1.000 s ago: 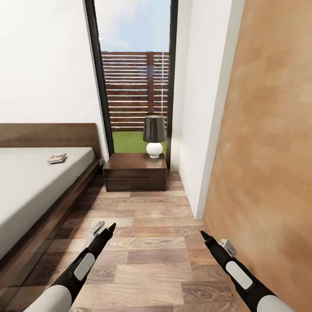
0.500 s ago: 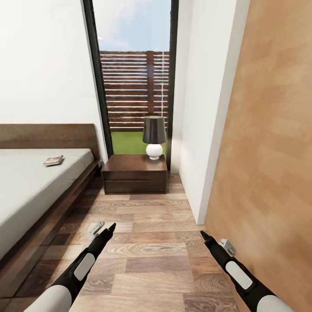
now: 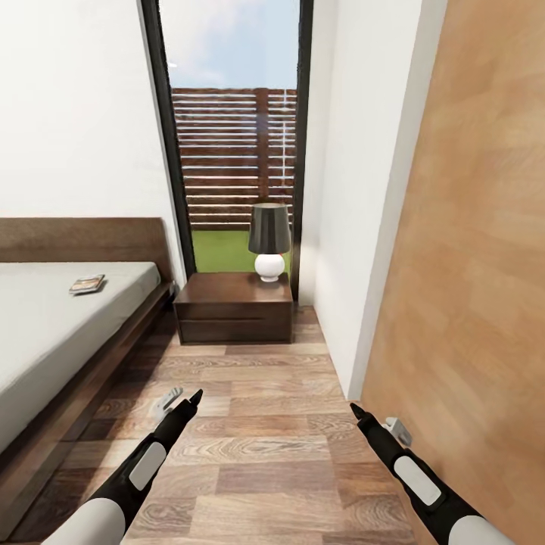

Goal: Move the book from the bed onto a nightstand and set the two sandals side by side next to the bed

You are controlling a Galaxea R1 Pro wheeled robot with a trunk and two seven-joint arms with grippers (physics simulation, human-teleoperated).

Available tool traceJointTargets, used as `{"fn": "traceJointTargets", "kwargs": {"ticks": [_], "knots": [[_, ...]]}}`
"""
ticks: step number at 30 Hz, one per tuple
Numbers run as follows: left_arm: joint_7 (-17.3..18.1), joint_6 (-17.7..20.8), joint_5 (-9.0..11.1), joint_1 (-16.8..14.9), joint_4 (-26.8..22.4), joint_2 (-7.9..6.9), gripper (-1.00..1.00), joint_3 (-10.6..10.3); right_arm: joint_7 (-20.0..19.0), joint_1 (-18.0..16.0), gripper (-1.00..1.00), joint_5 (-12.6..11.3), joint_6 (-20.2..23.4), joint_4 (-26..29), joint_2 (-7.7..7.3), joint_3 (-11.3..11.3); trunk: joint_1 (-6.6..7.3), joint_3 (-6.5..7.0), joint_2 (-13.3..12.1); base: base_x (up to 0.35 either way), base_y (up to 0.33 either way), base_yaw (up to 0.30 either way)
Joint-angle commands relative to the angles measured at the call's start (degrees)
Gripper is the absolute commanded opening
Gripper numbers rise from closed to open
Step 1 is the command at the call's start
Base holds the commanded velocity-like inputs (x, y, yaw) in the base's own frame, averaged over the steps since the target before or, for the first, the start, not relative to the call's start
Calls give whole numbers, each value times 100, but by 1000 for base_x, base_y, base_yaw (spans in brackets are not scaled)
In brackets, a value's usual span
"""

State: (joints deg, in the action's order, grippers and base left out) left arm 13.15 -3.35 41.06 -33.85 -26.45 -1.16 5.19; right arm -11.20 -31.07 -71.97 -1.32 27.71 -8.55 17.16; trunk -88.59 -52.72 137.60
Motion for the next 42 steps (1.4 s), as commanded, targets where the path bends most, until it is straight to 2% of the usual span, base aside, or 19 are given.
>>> {"fn": "traceJointTargets", "kwargs": {"ticks": [1, 14, 42], "knots": [[38, -1, 52, -5, 9, 1, 100, 9, -14, -5, 100, -59, -18, -2, -7, 38, 0, -5, 2, 153, 0, 0], [38, 1, 60, -5, 9, -6, 100, 16, -14, -5, 100, -55, -157, -2, -7, 41, 0, -5, 2, 153, 0, 37], [38, 1, 53, -1, 9, -7, 100, 10, -14, -5, 100, -30, -176, -2, -7, 42, 0, -5, 2, 153, 0, 163]]}}
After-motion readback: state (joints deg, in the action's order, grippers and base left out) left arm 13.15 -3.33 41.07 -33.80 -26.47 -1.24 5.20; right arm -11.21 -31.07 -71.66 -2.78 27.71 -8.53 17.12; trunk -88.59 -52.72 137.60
